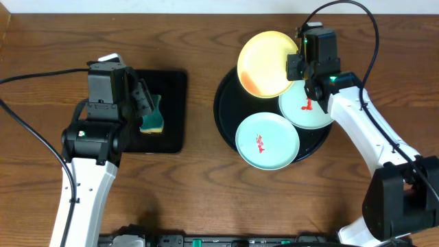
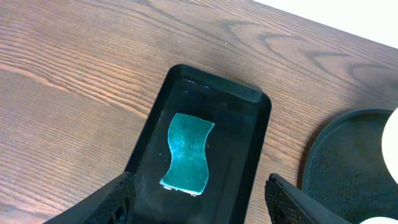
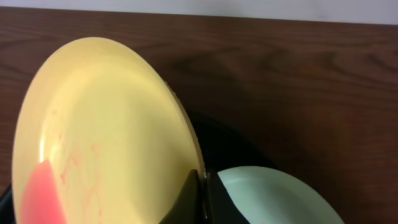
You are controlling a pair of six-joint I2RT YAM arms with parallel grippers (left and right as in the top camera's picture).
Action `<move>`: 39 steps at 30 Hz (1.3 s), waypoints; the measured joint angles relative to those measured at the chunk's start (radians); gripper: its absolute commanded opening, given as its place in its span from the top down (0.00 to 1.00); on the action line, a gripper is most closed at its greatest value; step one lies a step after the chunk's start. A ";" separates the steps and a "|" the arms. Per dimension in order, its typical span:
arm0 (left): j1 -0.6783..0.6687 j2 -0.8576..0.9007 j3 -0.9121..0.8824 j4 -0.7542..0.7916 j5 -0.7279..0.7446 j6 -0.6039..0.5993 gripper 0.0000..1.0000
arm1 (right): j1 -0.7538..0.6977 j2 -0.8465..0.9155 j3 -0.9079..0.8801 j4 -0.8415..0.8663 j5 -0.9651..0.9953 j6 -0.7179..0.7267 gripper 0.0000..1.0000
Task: Clean dirty plates on tray and stack at the side
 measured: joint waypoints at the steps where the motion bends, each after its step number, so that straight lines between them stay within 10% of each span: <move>1: 0.000 0.000 0.000 0.004 0.000 0.003 0.33 | 0.007 0.000 0.000 0.005 -0.010 0.002 0.99; 39: 0.117 -0.393 -0.001 -0.003 0.011 0.006 0.28 | 0.508 0.270 0.001 0.632 0.093 0.126 0.99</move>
